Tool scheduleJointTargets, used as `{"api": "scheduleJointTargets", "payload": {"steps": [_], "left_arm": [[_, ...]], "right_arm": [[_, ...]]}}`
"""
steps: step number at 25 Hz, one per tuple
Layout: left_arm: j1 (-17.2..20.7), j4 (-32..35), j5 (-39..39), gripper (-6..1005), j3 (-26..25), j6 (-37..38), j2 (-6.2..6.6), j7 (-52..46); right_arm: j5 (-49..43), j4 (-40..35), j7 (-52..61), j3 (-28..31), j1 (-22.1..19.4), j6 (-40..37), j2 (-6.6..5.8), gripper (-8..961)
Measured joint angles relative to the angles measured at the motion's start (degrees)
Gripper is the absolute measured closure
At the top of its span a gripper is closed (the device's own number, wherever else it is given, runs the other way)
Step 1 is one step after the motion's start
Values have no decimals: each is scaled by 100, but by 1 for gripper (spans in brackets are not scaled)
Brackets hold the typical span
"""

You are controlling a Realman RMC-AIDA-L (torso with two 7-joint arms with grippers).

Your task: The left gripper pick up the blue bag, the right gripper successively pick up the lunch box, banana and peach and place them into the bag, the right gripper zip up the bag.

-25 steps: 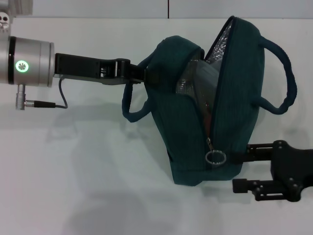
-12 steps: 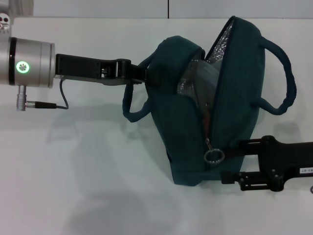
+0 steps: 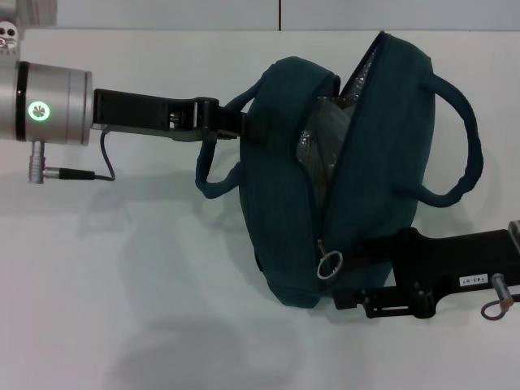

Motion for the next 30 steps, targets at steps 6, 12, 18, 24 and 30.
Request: {"api": "scheduleJointTargets", "payload": {"steps": [6, 12, 18, 24, 30], "left_arm": [[17, 0, -16, 929, -5, 0, 7, 0], [12, 0, -8, 929, -4, 0, 2, 0], [18, 0, -20, 928, -4, 0, -2, 0], [17, 0, -20, 927, -5, 3, -11, 0], [11, 0, -20, 927, -4, 9, -11, 0]], "right_arm": [[70, -22, -5, 13, -4, -324, -1, 389], [199, -45, -12, 2, -28, -322, -11, 473], [209, -11, -99, -15, -19, -61, 4, 487], [374, 32, -227, -66, -35, 226, 22, 612], [427, 84, -230, -30, -73, 236, 16, 759]]}}
